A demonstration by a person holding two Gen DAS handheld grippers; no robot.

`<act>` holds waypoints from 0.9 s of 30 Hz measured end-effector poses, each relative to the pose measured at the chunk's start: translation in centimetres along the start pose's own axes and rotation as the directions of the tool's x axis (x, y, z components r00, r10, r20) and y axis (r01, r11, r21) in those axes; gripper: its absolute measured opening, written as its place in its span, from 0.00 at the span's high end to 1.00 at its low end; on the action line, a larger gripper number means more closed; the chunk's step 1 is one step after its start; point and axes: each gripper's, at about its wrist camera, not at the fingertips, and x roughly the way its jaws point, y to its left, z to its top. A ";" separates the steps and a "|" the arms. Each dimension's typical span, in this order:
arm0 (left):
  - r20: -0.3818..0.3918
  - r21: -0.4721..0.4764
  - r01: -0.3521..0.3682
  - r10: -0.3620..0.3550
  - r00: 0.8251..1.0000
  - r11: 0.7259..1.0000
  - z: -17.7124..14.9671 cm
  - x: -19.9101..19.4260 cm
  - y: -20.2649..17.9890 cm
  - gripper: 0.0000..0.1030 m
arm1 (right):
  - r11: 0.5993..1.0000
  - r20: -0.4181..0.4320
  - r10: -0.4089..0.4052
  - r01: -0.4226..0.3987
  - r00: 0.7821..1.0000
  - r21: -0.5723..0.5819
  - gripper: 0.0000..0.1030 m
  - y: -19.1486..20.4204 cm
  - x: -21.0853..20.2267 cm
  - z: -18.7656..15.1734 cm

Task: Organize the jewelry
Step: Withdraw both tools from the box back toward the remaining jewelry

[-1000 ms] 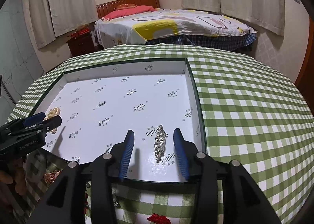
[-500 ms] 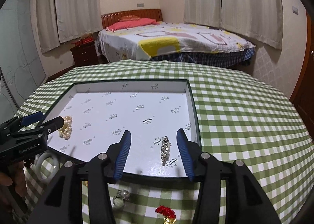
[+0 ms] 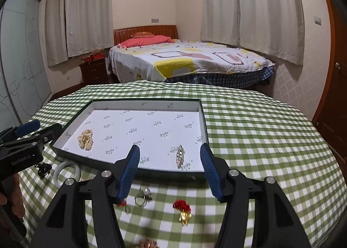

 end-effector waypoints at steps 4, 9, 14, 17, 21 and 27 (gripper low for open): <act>0.016 -0.014 -0.004 0.005 1.000 1.000 -1.8 -1.7 0.4 0.17 | 1.000 0.007 -0.002 0.002 1.000 -0.016 0.43 0.2 -1.3 -1.9; -0.009 -0.022 -0.007 0.007 1.000 1.000 -4.3 -2.6 0.5 0.17 | 0.999 -0.021 0.006 -0.007 1.000 -0.036 0.43 0.5 -2.2 -4.5; -0.021 -0.026 -0.007 0.006 1.000 1.000 -6.4 -3.5 0.3 0.17 | 0.999 -0.057 0.013 -0.014 0.998 -0.033 0.43 0.7 -2.2 -6.2; -0.036 -0.026 -0.002 0.001 0.999 1.000 -7.1 -3.6 0.0 0.17 | 0.999 -0.085 0.016 -0.019 0.996 -0.031 0.43 0.9 -2.0 -7.0; -0.064 -0.036 0.007 -0.010 0.998 0.999 -8.1 -3.5 -0.2 0.17 | 1.000 -0.119 0.014 -0.016 0.993 -0.019 0.43 0.7 -1.7 -7.6; -0.094 -0.036 0.022 -0.025 0.995 0.999 -9.0 -3.3 -0.7 0.17 | 1.000 -0.198 0.020 -0.024 0.980 -0.017 0.43 0.7 -1.2 -8.6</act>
